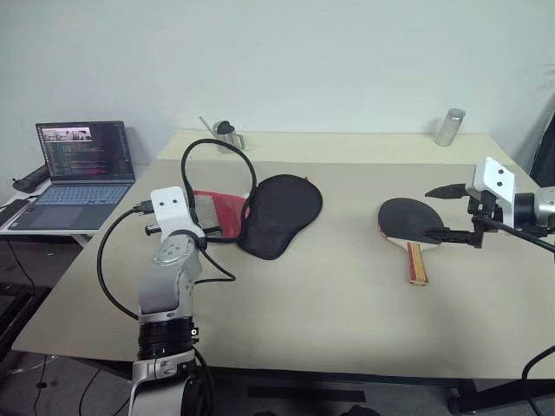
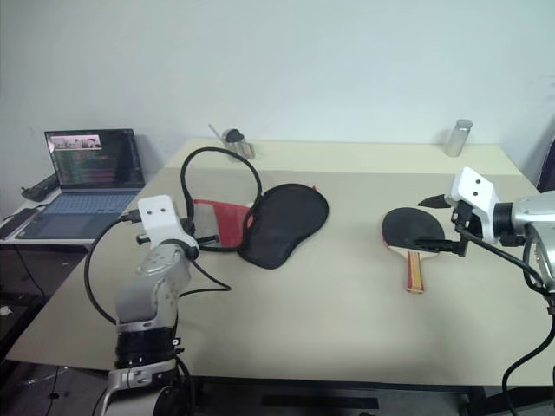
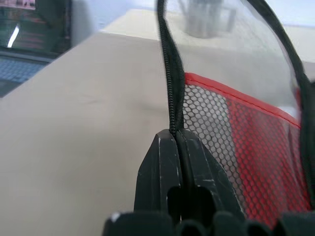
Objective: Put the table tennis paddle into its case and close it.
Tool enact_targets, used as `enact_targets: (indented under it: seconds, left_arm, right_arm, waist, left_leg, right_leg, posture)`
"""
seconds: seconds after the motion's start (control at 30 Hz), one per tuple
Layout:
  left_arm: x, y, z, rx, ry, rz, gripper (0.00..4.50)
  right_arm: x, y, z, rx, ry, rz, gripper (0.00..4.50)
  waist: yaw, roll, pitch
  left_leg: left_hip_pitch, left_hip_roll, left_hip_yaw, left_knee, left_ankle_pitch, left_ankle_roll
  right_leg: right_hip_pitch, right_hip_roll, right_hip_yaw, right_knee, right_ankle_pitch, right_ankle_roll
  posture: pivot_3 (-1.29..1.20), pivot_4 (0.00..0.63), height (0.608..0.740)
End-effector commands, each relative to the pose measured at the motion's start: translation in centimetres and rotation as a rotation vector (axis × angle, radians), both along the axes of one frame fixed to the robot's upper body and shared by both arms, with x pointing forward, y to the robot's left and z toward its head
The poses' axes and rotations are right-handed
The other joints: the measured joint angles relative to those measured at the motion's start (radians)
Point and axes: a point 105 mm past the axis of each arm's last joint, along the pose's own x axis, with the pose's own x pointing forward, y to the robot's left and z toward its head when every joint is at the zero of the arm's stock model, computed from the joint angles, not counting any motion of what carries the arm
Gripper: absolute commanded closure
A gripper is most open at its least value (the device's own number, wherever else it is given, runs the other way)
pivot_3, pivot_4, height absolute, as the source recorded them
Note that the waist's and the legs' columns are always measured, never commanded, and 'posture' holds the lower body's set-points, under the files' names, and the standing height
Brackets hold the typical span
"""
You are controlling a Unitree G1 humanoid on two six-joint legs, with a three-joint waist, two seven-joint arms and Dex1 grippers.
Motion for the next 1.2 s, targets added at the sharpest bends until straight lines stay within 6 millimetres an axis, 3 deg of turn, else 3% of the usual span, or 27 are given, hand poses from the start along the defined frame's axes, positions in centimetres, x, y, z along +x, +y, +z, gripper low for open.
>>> enact_targets:
  seconds: [0.03,0.17,0.4,0.6,0.77,0.93,1.2]
  left_arm:
    - [0.4,-3.3,0.2,-0.015,0.042,-0.147,4.46]
    - [0.5,-5.0,-0.7,-0.072,0.113,-0.208,4.46]
    - [0.6,-8.7,0.5,-0.088,0.098,-0.35,4.46]
    - [-0.8,-14.1,1.5,-0.061,0.073,-0.697,4.46]
    - [-1.6,-15.1,1.4,0.007,0.08,-0.811,4.46]
    - [-1.8,-14.6,1.7,0.009,0.076,-0.865,4.46]
    - [-4.1,-15.9,2.0,-0.003,0.082,-1.054,4.46]
  right_arm:
    - [-0.5,-0.5,1.9,-0.013,-0.066,-0.009,0.0]
    - [-0.7,-0.8,2.2,-0.02,-0.065,-0.015,0.0]
    - [-1.0,-1.0,2.2,-0.027,-0.063,-0.023,0.0]
    - [-1.0,-1.0,2.0,-0.026,-0.061,-0.026,0.0]
    - [-0.9,-0.9,2.1,-0.025,-0.066,-0.024,0.0]
    - [-0.9,-0.9,2.1,-0.02,-0.068,-0.025,0.0]
    - [-1.0,-1.0,1.9,-0.017,-0.065,-0.029,0.0]
  waist:
    - [0.004,0.0,0.0]
    - [0.006,-0.001,0.001]
    - [0.006,-0.001,0.001]
    - [0.006,-0.002,0.001]
    - [0.003,-0.001,0.001]
    - [0.003,-0.001,0.001]
    - [0.004,-0.001,0.001]
  left_leg:
    - [0.0,0.0,0.0,0.0,0.0,0.0]
    - [-0.001,0.0,0.0,0.0,0.0,0.0]
    - [0.0,0.0,0.0,0.0,0.0,0.0]
    - [-0.001,0.0,0.0,0.0,0.0,0.0]
    - [0.0,0.0,0.0,0.0,0.0,0.0]
    - [0.0,0.0,0.0,0.0,0.0,0.0]
    - [0.0,0.0,0.0,0.0,0.0,0.0]
  right_leg:
    - [0.0,0.0,0.0,0.0,0.0,0.0]
    - [0.0,0.0,0.0,0.0,0.0,0.0]
    - [0.0,0.0,0.0,0.0,0.0,0.0]
    - [0.0,0.0,0.0,0.0,0.0,0.0]
    - [0.0,0.0,0.0,0.0,0.0,0.0]
    - [0.0,0.0,0.0,0.0,0.0,0.0]
    - [0.0,0.0,0.0,-0.001,0.0,0.0]
  posture:
    - [0.0,0.15,0.74]
    - [0.0,0.15,0.74]
    - [0.0,0.15,0.74]
    - [0.0,0.15,0.74]
    - [0.0,0.15,0.74]
    - [0.0,0.15,0.74]
    - [0.0,0.15,0.74]
